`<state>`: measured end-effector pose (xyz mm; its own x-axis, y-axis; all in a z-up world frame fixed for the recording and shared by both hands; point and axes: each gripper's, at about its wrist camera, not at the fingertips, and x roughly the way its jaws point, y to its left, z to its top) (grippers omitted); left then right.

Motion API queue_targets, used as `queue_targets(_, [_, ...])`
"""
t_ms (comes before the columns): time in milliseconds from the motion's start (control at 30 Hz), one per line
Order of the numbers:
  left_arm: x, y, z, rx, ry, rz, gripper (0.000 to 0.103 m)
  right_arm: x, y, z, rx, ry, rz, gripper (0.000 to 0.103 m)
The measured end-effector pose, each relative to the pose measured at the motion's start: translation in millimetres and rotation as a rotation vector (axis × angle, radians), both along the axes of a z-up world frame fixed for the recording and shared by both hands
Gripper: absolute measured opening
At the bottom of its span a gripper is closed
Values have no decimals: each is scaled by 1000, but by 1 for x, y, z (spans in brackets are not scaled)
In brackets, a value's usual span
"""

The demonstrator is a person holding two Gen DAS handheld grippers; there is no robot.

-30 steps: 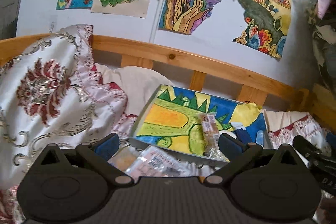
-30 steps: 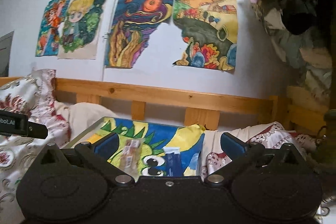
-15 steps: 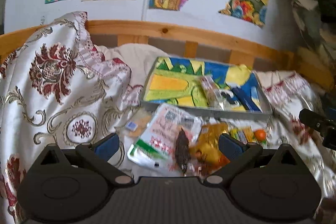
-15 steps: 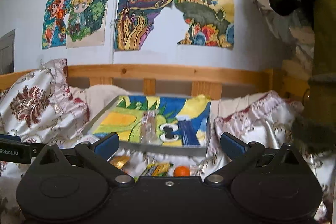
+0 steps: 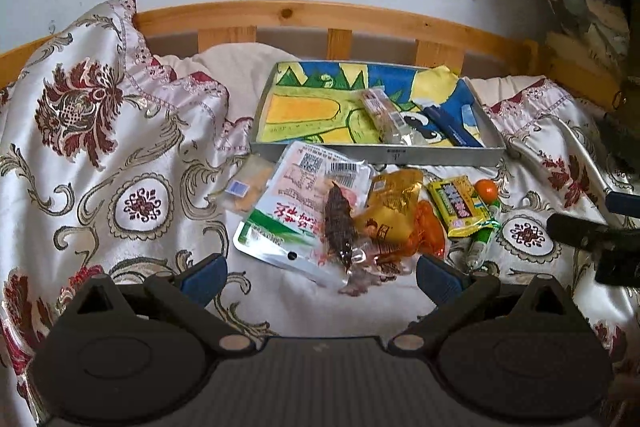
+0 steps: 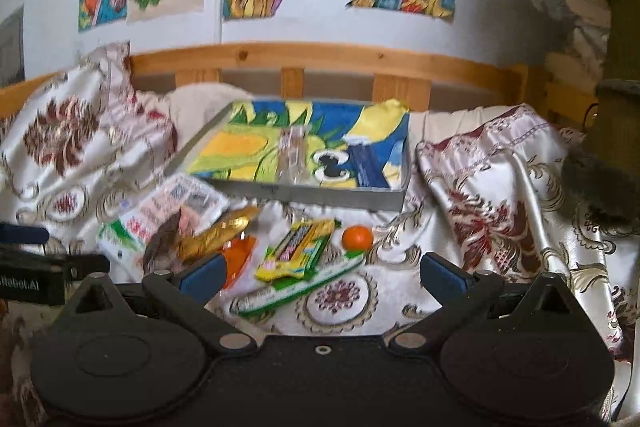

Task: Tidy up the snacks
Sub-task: 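Lift both grippers away from the tray back above the snack pile, then lower both grippers toward the remaining snacks beside the tray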

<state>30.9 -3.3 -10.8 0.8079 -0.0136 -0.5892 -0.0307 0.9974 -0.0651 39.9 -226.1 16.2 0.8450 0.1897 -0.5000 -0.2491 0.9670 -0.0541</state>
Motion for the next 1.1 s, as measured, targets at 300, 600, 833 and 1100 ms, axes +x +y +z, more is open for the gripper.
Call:
queue_targets(300, [2,1,-3,8,21,12,102,1,12,-8,-42,35,52,102])
queue_targets(600, [4,6,-2,5,22,53,102,3,13,-10,-38,55,53,102])
queue_targets(833, [10,10,-7,-5,50,84,102,6,18,-15,-70,92,69,102])
queue_targets(1100, [18,19,-14,-36,82,156,102,20,23,-14,-77,136,141,102])
